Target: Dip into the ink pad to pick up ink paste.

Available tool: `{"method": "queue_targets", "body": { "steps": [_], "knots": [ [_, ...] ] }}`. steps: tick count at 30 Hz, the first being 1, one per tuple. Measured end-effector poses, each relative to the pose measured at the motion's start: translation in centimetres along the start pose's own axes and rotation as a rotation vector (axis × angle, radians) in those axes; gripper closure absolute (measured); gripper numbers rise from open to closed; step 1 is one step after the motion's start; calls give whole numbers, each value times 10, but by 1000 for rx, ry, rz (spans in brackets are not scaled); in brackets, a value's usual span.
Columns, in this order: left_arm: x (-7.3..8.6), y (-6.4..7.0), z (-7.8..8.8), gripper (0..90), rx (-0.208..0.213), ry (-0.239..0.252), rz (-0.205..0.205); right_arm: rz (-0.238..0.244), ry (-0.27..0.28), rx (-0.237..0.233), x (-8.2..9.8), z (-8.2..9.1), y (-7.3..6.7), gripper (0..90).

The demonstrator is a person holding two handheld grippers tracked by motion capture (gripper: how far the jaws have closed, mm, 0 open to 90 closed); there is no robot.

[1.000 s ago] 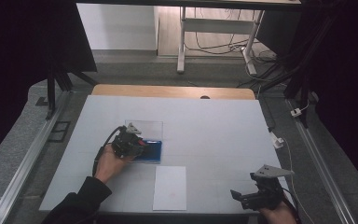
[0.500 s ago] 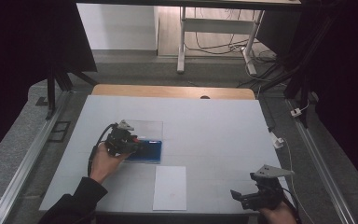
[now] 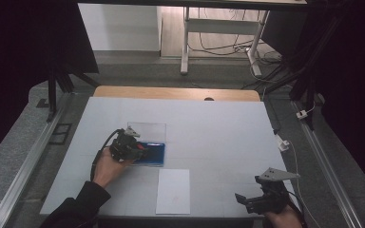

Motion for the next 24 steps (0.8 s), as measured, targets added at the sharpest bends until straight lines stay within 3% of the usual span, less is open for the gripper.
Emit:
{"method": "queue_targets", "body": {
  "steps": [12, 18, 20, 24],
  "knots": [
    [2, 4, -3, 584, -31, -7, -35, 1, -2, 1, 0, 0, 0, 2],
    [2, 9, -5, 584, -75, -10, -64, 4, -4, 2, 0, 0, 0, 2],
    [3, 8, -4, 585, -70, -7, -62, 3, -4, 2, 0, 0, 0, 2],
    [4, 2, -3, 585, -14, 23, -8, 5, -7, 2, 0, -1, -1, 3]
  ]
}}
Point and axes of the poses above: each handheld gripper's, and its own axes: z roughly backward along the jaws, x roughly out of its underside, y roughly to its right, the point moved 5 cm from there along -z, roughly forward along the jaws, and after that the axes turned 14 degrees about x, right-handed, at the moved point
